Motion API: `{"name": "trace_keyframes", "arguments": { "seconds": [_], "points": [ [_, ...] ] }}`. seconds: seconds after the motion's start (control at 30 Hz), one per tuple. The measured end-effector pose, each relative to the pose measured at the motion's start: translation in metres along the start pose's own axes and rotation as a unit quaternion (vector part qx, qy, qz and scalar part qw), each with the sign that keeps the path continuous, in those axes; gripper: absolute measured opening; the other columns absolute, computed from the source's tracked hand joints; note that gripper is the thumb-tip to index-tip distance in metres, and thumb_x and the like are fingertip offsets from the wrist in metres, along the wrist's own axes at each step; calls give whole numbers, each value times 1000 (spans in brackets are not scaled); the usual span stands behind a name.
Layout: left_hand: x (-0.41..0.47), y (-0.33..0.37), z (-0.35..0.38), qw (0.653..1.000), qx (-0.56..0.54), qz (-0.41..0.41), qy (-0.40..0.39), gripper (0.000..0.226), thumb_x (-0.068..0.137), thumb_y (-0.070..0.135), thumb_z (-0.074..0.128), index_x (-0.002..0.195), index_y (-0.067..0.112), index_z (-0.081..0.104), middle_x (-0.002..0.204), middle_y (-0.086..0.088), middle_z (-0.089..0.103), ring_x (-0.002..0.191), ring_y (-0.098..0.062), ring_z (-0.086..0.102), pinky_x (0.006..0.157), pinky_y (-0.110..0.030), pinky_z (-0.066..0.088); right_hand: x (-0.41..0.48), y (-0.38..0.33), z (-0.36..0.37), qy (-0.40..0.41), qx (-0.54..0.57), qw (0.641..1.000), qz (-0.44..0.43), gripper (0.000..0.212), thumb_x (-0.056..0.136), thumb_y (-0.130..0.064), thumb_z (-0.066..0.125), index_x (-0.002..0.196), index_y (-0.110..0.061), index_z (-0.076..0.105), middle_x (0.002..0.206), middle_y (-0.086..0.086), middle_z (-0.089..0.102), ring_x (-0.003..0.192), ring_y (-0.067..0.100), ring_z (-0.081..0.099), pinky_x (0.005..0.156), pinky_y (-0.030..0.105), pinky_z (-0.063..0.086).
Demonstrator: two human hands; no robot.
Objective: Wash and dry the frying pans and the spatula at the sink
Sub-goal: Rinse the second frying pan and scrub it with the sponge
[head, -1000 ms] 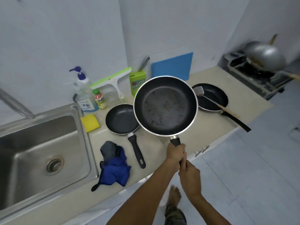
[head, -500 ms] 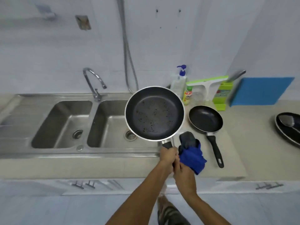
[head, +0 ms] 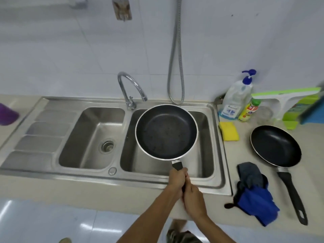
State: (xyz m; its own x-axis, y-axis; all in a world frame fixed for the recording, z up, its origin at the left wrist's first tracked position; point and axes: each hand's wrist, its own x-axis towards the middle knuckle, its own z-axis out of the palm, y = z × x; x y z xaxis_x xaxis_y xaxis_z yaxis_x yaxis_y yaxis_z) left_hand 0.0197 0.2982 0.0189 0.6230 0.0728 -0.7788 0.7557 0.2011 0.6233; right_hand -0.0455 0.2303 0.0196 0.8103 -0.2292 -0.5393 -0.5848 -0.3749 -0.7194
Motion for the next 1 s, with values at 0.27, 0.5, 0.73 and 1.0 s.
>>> {"name": "trace_keyframes", "arguments": {
  "seconds": [0.27,0.5,0.73,1.0],
  "points": [
    [33,21,-14,999,-9,-36,-18,34,90,2,52,60,16,44,47,1,45,41,-11,41,46,-21,36,31,-16,22,9,-77,997,-6,80,98,-68,5,76,-25,69,62,1,68,63,17,68,56,32,54],
    [53,33,-45,994,35,-72,-70,37,95,4,55,63,15,41,45,0,41,31,-9,38,37,-15,31,35,-22,71,56,-64,996,27,87,90,-75,0,73,-24,70,73,2,72,72,20,68,72,40,59],
    [74,46,-66,984,29,-128,-123,39,98,11,55,61,15,42,50,-1,44,33,-8,40,33,-14,32,37,-36,98,92,-66,993,29,83,95,-69,3,75,-24,69,81,3,74,82,24,67,78,37,54],
    [77,80,-93,911,361,-84,-180,23,105,32,51,90,15,53,86,-6,66,61,-9,56,49,-18,45,39,-29,111,101,-43,993,41,64,103,-58,17,73,-28,65,86,1,72,86,23,65,77,35,46]
  ]
}}
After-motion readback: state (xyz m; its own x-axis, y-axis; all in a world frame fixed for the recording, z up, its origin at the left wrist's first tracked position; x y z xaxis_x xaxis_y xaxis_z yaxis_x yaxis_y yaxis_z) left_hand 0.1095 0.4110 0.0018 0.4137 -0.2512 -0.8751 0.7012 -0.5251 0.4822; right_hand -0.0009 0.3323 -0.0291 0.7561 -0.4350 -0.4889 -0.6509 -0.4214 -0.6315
